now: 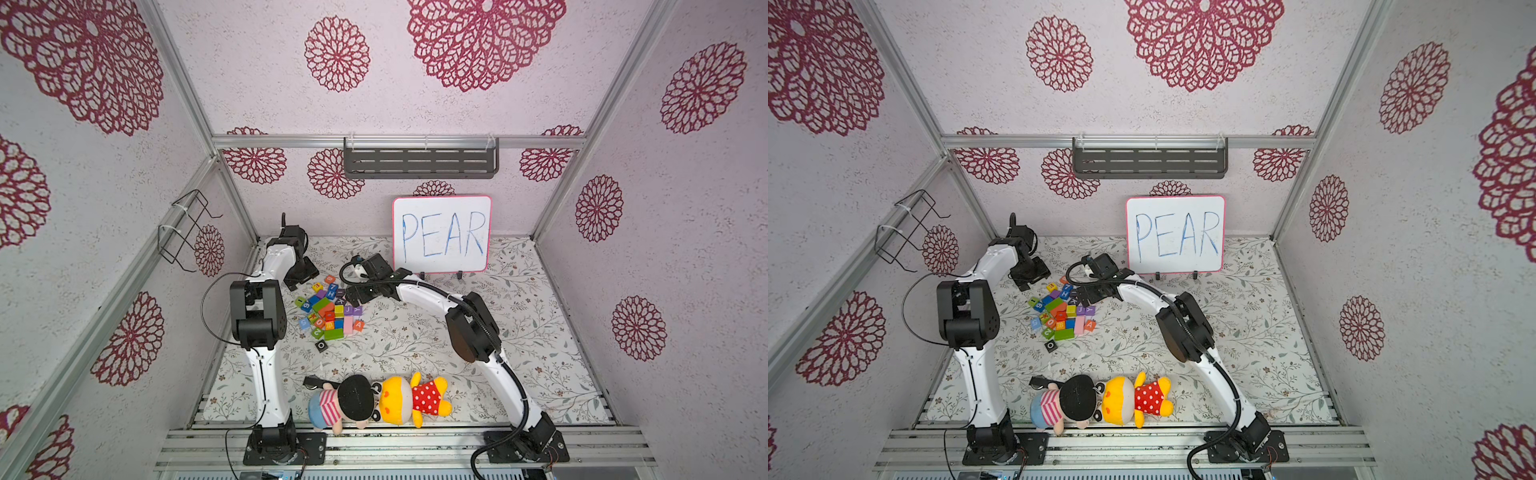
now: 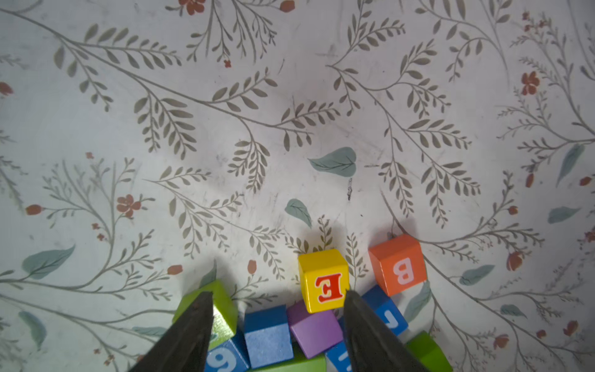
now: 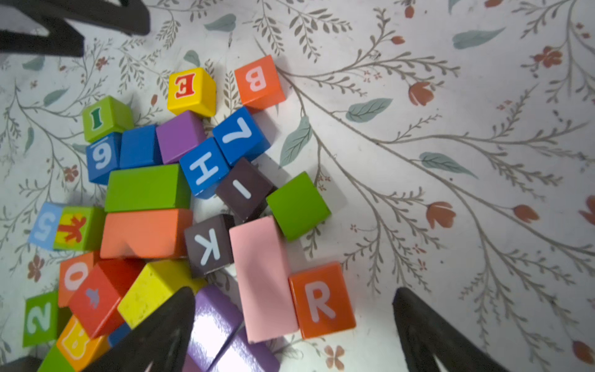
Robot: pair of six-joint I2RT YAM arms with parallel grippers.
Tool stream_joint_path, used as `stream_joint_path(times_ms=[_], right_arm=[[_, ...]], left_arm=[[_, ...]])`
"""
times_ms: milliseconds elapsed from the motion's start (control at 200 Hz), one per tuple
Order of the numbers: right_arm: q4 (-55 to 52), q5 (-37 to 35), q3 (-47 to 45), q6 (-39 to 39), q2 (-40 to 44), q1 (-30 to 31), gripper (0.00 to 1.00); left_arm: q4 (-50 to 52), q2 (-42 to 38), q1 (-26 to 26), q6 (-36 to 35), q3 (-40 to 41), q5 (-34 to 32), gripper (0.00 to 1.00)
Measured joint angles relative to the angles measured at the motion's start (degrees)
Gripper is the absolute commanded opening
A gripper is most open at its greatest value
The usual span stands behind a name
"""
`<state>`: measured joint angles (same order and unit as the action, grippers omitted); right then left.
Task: Spell the uppercase word “pear” with letter blocks
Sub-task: Pick up the letter block from the center of the board.
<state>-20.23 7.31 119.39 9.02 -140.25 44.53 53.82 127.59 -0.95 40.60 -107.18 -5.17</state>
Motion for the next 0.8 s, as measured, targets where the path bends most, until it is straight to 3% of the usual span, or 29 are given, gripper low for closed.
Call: stream_joint_path(times_ms=[185,796], right_arm=[[1.38,0.33,-3.15,-0.57,3.41,-0.72,0.99],[2.89,0.46,-7.98,-0.44,6.1,-2.67,0.99]], left_arm=[[1.77,1.88,2.21,0.52,-3.74,-1.46,0.65],[2.8,7.93,4.17,1.14,-6.34,-2.58,0.38]])
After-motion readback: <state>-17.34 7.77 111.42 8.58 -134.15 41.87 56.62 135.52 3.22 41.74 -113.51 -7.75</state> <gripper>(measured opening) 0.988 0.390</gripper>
